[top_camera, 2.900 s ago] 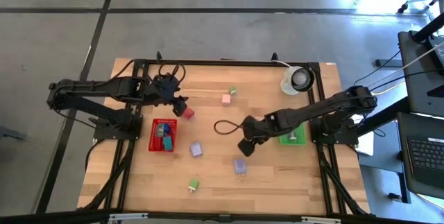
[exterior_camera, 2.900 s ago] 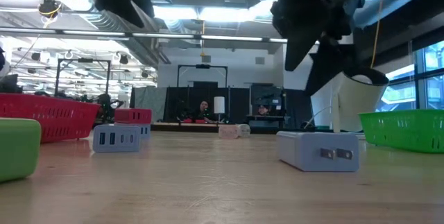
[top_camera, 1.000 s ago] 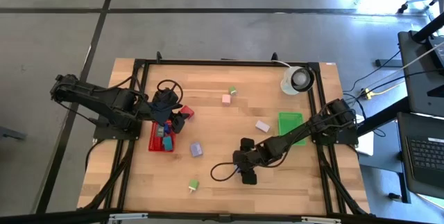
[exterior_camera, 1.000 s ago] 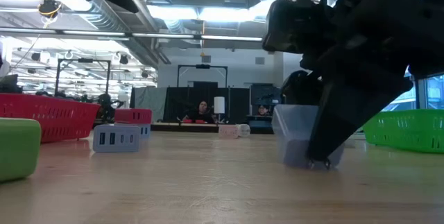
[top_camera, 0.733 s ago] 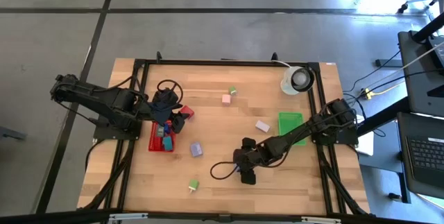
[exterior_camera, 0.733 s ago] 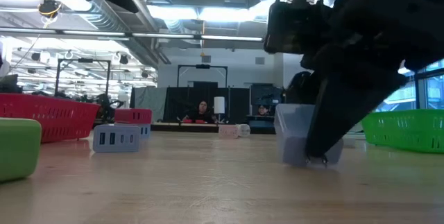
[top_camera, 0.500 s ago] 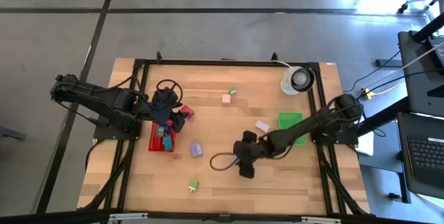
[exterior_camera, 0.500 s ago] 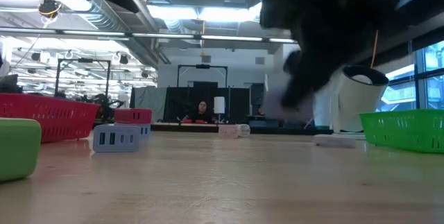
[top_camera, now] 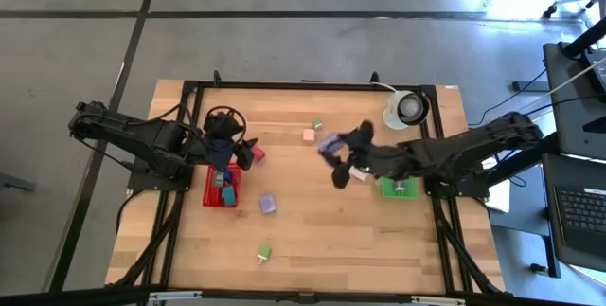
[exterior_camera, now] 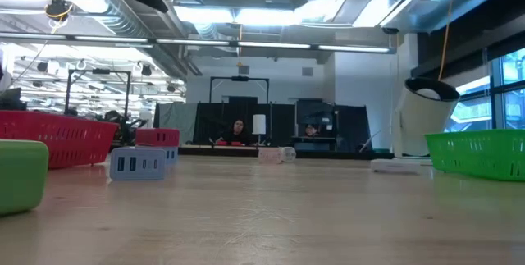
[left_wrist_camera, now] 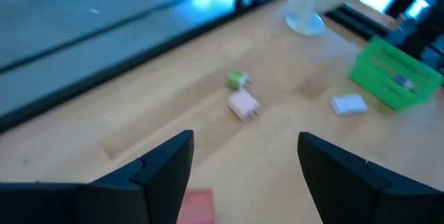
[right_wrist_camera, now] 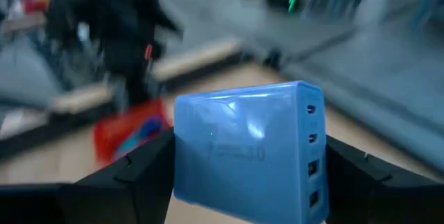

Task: Pick & Place Office items
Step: Put the right light blue charger adapter into the green basket, then put the bottom light blue charger adapter into the green basket

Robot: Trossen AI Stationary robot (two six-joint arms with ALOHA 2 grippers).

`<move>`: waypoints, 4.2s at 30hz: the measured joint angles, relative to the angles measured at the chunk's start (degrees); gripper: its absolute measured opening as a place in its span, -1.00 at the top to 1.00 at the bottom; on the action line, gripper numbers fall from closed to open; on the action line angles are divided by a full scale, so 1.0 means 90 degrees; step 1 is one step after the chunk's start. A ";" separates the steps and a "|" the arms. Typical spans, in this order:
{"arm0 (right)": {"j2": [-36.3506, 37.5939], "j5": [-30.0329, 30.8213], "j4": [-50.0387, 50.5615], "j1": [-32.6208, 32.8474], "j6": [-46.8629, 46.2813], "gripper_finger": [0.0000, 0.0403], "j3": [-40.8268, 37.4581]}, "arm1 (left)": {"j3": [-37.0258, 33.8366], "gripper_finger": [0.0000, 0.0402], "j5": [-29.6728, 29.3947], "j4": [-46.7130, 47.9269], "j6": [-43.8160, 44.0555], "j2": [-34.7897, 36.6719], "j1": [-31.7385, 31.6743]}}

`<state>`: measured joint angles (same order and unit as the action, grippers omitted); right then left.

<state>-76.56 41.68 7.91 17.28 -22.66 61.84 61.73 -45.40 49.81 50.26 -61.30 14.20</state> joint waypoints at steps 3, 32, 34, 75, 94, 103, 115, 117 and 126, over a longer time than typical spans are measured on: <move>0.0274 0.0424 -0.0425 -0.0002 0.0645 -0.37 0.0000 | 0.0000 -0.27 -0.0558 -0.0020 -0.0002 0.0000 -0.0005; 0.0294 -0.2807 0.6622 -0.0616 -0.5842 -0.37 -0.0566 | 0.0000 -0.27 -0.1515 -0.0090 -0.1934 0.0002 -0.0012; 0.0289 -0.3039 0.6585 -0.0605 -0.6088 -0.37 -0.0931 | 0.0000 -0.27 -0.1507 -0.0090 -0.1847 0.0002 -0.0011; 0.0289 -0.3861 0.5966 -0.0715 -0.5298 -0.68 -0.2373 | 0.0000 -0.27 0.2182 -0.0605 -0.0438 -0.0046 0.0003; 0.0289 -0.1971 0.6033 -0.1074 -0.2099 -0.58 -0.0899 | -0.0211 -0.27 0.3582 -0.0817 -0.3528 -0.2485 0.0798; 0.0289 -0.2118 0.5547 -0.1451 -0.2186 -0.58 -0.0799 | -0.0211 -0.27 0.4520 -0.1039 -0.7773 -0.3436 0.0656; 0.0289 -0.2252 0.5365 -0.1457 -0.3079 -0.58 -0.0799 | -0.0211 -0.27 0.5063 -0.1238 -1.0834 -0.4117 -0.0033; 0.0289 -0.2250 0.5325 -0.1457 -0.3101 -0.58 -0.0799 | -0.0211 -0.27 0.5370 -0.1339 -1.1012 -0.4275 -0.0107; 0.0292 -0.2252 0.5276 -0.1457 -0.3504 -0.58 -0.0797 | -0.0209 -0.08 0.5374 -0.1535 -1.0962 -0.4600 -0.0141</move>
<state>-73.93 21.41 55.40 4.16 -54.20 54.68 59.86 2.96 35.99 -48.40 -102.70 12.93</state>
